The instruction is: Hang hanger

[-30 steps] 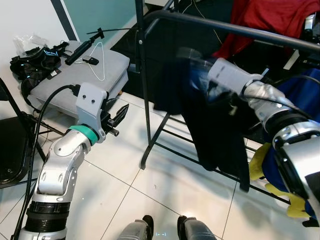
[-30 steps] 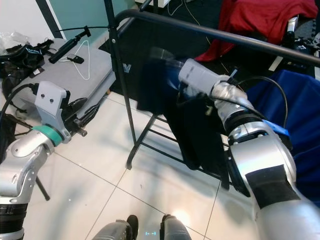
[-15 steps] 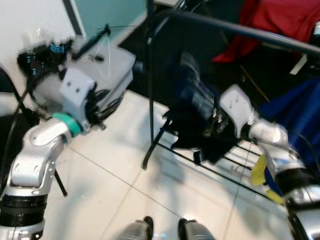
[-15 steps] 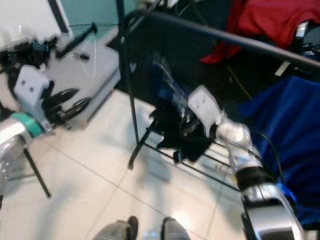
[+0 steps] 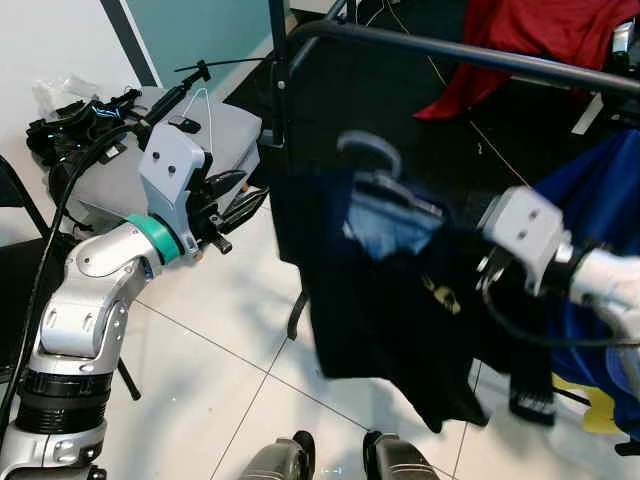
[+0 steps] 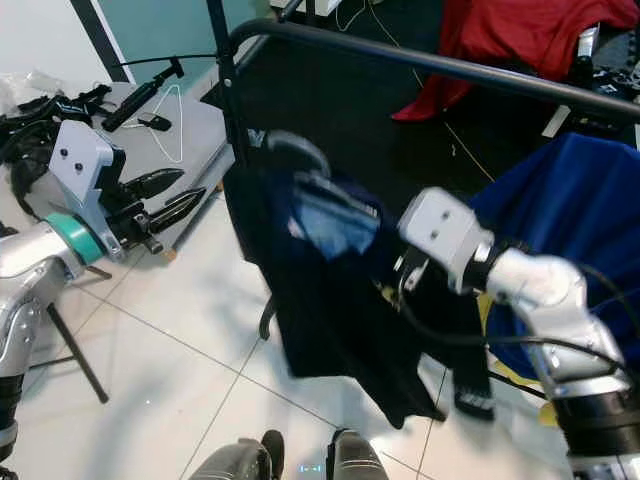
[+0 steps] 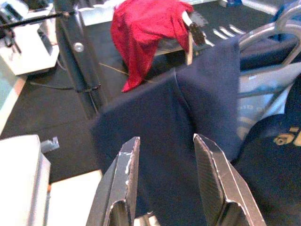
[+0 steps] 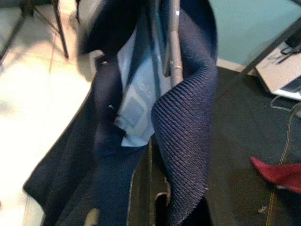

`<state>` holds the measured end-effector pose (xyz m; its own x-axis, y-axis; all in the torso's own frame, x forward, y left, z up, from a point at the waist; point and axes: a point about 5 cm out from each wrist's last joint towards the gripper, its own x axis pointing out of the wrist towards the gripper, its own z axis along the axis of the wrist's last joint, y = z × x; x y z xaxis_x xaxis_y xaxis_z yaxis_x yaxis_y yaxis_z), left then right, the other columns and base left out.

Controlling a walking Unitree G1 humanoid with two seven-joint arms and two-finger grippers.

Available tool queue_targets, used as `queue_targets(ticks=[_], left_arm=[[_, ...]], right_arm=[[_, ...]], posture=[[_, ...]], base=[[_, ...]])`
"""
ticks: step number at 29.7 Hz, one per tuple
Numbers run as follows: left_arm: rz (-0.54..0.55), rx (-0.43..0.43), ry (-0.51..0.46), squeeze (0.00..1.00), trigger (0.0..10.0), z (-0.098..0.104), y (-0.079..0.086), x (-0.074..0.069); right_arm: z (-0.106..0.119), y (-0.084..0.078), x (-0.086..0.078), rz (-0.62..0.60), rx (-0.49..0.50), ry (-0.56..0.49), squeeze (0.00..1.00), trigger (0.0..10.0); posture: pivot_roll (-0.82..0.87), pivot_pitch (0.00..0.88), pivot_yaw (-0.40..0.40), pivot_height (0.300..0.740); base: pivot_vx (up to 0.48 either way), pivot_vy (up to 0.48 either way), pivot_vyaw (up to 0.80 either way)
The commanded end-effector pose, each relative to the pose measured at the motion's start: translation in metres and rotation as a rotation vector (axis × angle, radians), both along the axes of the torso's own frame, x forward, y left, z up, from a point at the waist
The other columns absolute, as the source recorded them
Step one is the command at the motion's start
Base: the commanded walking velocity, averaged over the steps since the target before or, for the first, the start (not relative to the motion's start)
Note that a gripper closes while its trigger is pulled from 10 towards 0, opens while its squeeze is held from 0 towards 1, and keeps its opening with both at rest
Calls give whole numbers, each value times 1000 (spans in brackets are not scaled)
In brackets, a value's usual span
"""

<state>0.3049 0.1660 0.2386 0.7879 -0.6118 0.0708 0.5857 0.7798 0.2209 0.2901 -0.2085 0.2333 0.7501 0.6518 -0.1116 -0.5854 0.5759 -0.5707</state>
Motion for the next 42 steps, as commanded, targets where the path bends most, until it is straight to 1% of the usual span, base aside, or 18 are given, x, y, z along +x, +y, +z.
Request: queue_targets(ticks=[1,2,3,4,5,6,8,10,12,17,20,24,25,27,32,34,36,42], left_arm=[[-15,-34,44,0,10000,-7,-7,-8],[-13,-56,59,0,10000,-11,-12,-12],[-13,-56,59,0,10000,-11,-12,-12],[18,-68,72,0,10000,-15,-16,-13],[18,-68,72,0,10000,-15,-16,-13],[46,-69,74,1000,10000,-21,-21,-14],[88,-94,91,1000,10000,-29,-28,-11],[88,-94,91,1000,10000,-29,-28,-11],[93,-114,105,1000,10000,-34,-35,-10],[62,-108,116,1000,10000,-40,-45,-11],[71,-104,130,1000,10000,-44,-45,-10],[129,-72,118,1000,10000,-54,-44,5],[117,-76,117,0,10000,-55,-47,9],[117,-76,117,0,10000,-55,-47,9],[81,-69,105,0,10000,-58,-64,16],[81,-69,105,0,10000,-58,-64,16],[93,-70,84,0,10000,-57,-70,20],[152,-49,58,0,10000,-61,-73,30]], right_arm=[[-3,9,-2,0,86,33,0,10000],[-13,15,-1,-20,122,75,0,10000],[-13,15,-1,-20,122,75,0,10000],[-26,19,1,-45,143,112,0,10000],[-26,19,1,-45,143,112,0,10000],[-38,25,3,-66,170,139,0,10000],[-47,34,3,-74,216,164,0,10000],[-47,34,3,-74,216,164,0,10000],[-49,40,1,-67,226,179,0,10000],[-52,35,0,-79,208,200,0,10000],[-48,36,-3,-76,207,208,0,10000],[-40,42,-14,-24,175,210,0,10000],[-41,44,-17,-3,160,220,0,10000],[-41,44,-17,-3,160,220,0,10000],[-43,53,-17,23,154,231,0,10000],[-43,53,-17,23,154,231,0,10000],[-45,57,-15,28,156,238,0,10000],[-42,63,-16,55,155,242,0,10000]], posture=[[-107,117,113,740],[-103,117,112,740],[-103,117,112,740],[-95,116,113,740],[-95,116,113,740],[-93,116,117,740],[-95,118,121,740],[-95,118,121,740],[-107,119,124,740],[-110,119,129,740],[-117,119,137,740],[-129,114,138,740],[-140,112,136,740],[-140,112,136,740],[-153,110,142,740],[-153,110,142,740],[-144,106,137,740],[-145,106,125,740]], base=[[0,0,0],[0,0,0],[0,0,0],[0,0,0],[0,0,0],[0,0,0],[0,0,0],[0,0,0],[0,0,0],[0,0,0],[0,0,0],[0,0,0],[0,0,0],[0,0,0],[0,0,0],[0,0,0],[0,0,0],[0,0,0]])
